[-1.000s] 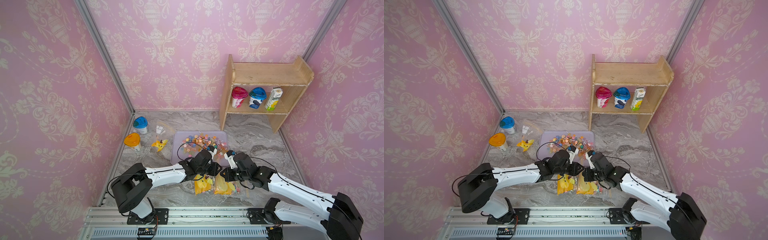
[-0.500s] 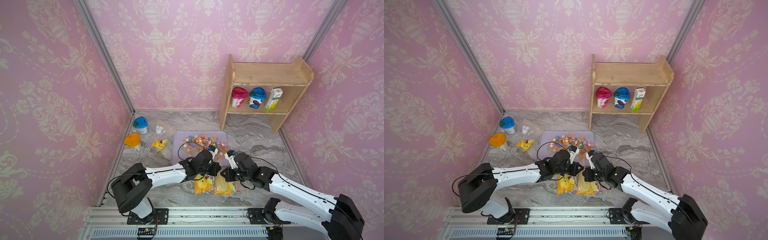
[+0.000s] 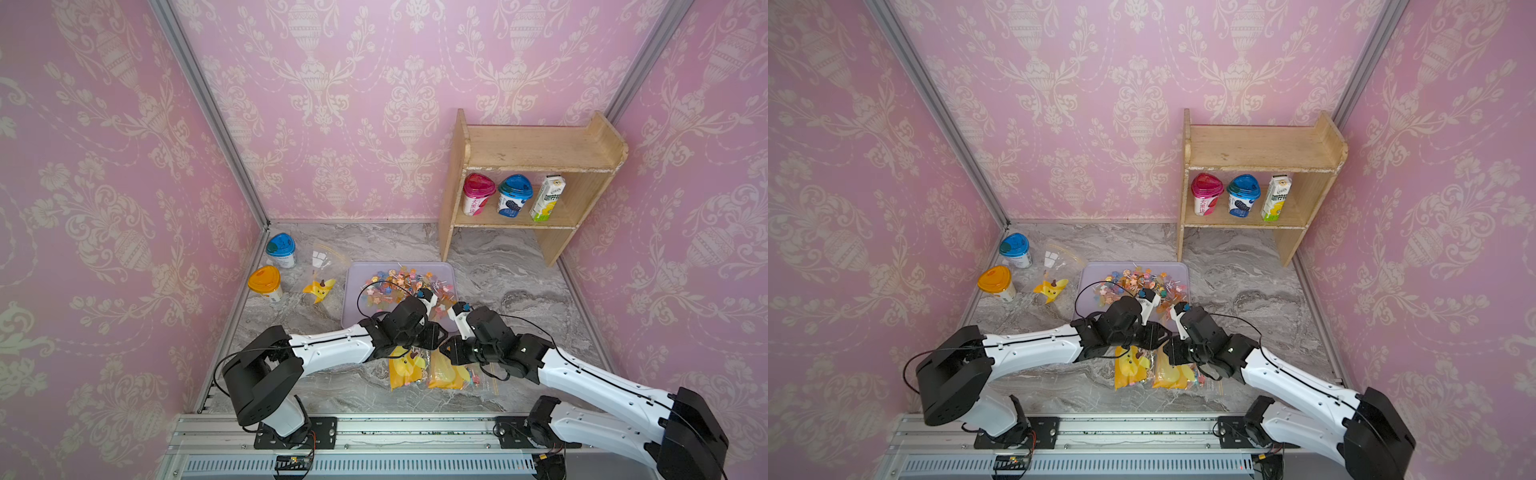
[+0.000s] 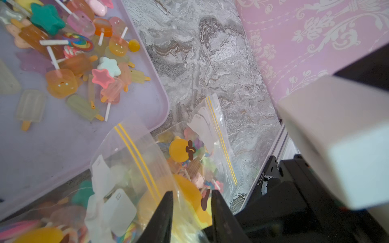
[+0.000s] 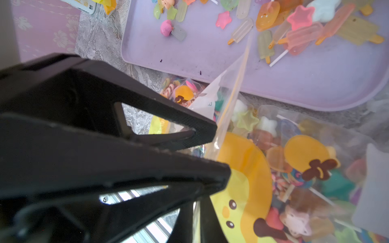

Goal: Pour candies out of the ziploc bag
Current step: Open the ziploc bag at the center of the board.

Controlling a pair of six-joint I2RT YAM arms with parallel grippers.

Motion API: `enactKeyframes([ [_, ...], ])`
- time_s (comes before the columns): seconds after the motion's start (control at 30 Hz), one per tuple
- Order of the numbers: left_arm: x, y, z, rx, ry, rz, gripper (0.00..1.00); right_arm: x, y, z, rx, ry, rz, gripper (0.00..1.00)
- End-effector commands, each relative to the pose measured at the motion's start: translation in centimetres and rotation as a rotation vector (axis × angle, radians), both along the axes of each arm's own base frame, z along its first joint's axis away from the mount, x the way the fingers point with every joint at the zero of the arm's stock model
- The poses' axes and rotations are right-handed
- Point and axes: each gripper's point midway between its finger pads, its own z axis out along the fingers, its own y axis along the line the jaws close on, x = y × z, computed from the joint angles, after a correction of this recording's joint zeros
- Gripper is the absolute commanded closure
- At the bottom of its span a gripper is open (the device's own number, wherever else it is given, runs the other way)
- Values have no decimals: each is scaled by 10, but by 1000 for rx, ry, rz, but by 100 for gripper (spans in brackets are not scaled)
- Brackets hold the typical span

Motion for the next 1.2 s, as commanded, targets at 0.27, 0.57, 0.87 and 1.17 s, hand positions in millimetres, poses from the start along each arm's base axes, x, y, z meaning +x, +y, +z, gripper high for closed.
enactKeyframes([
  [0.27, -2, 6, -17, 77, 11, -2, 83, 2, -1, 9, -7, -25, -16, 89],
  [0.57, -3, 15, -19, 108, -4, 5, 100, 2, -11, 11, -43, -41, -35, 88],
  [0.87, -2, 19, -9, 91, -38, 11, 100, -2, -30, 28, -58, -114, -61, 75],
  [1.17, 4, 7, 5, 54, -43, 11, 72, 12, -57, 9, -146, -98, -220, 75],
])
